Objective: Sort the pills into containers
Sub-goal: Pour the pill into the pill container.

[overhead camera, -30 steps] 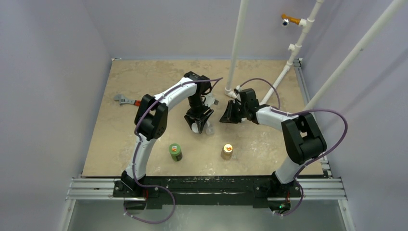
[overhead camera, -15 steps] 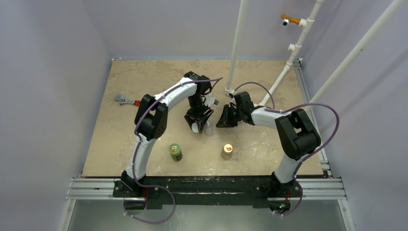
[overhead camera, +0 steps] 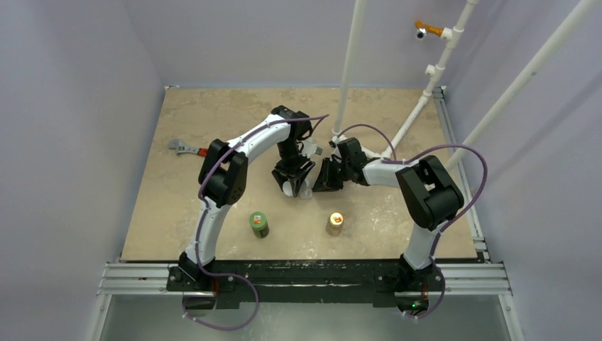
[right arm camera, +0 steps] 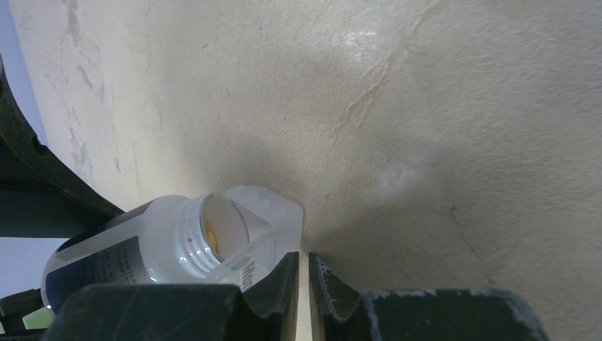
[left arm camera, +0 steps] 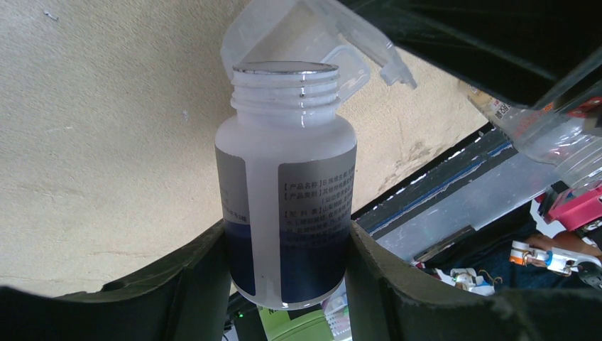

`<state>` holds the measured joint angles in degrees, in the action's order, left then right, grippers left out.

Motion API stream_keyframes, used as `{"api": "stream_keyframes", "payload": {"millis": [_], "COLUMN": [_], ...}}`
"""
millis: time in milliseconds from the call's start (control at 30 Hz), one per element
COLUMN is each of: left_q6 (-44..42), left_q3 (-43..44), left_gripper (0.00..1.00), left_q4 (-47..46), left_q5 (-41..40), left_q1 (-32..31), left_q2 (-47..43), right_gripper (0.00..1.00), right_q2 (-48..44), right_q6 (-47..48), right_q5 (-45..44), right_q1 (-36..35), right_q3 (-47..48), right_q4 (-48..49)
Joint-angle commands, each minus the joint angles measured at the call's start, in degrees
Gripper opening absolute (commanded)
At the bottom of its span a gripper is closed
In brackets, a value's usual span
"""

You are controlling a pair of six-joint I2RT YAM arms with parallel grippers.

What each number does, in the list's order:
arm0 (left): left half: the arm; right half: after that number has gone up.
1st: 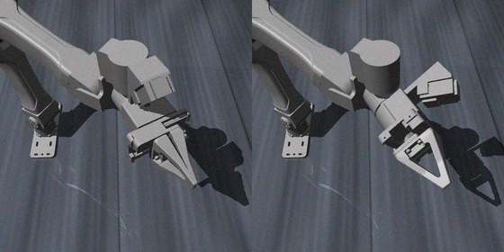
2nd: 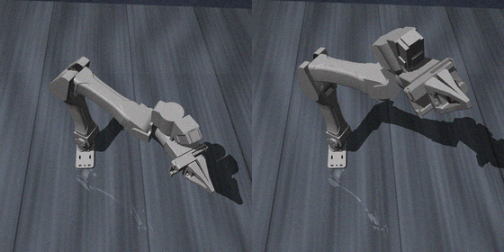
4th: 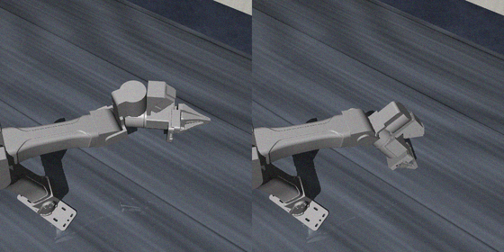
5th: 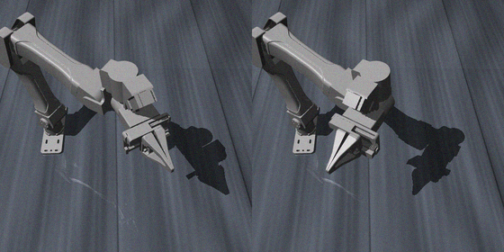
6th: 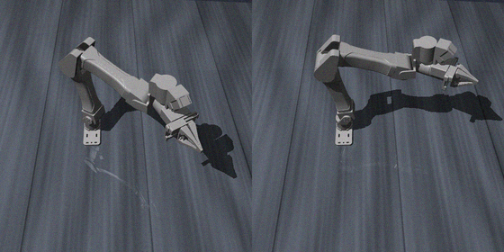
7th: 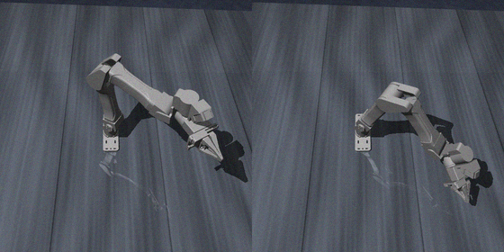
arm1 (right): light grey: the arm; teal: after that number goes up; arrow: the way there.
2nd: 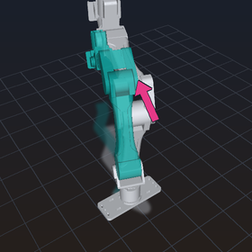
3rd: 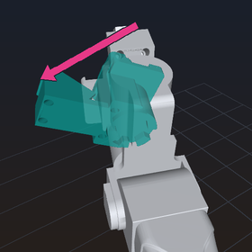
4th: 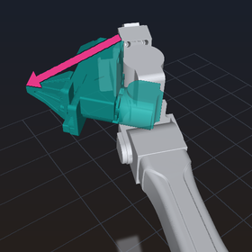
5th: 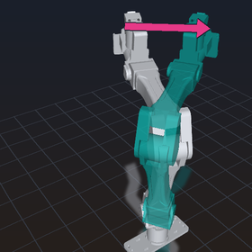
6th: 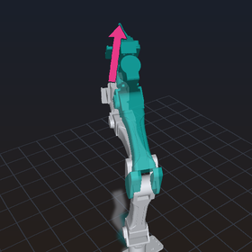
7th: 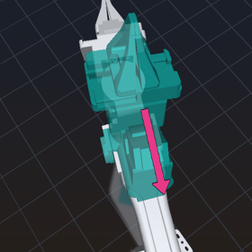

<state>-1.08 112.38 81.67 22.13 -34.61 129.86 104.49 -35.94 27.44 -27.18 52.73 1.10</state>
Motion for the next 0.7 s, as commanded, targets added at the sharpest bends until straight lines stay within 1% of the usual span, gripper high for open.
{"api": "stream_keyframes", "payload": {"millis": [0, 267, 667], "left_q6": [0.26, 0.33, 0.55], "left_q3": [0.19, -2.45, -2.78], "left_gripper": [0.00, 0.00, 0.00], "left_q4": [0.33, 0.21, 2.07], "left_q5": [-0.05, -1.42, -1.36], "left_q1": [0.37, 0.40, 0.74], "left_q2": [-2.48, -3.93, -5.31], "right_gripper": [0.11, 0.10, 0.10], "right_q2": [0.66, 1.51, 2.00], "right_q6": [-0.42, -0.18, 0.19], "right_q5": [2.24, 2.70, 4.70], "right_q1": [-0.78, -1.08, -2.51], "right_q3": [2.53, 3.03, 3.55], "right_q4": [2.41, 2.89, 3.82]}}
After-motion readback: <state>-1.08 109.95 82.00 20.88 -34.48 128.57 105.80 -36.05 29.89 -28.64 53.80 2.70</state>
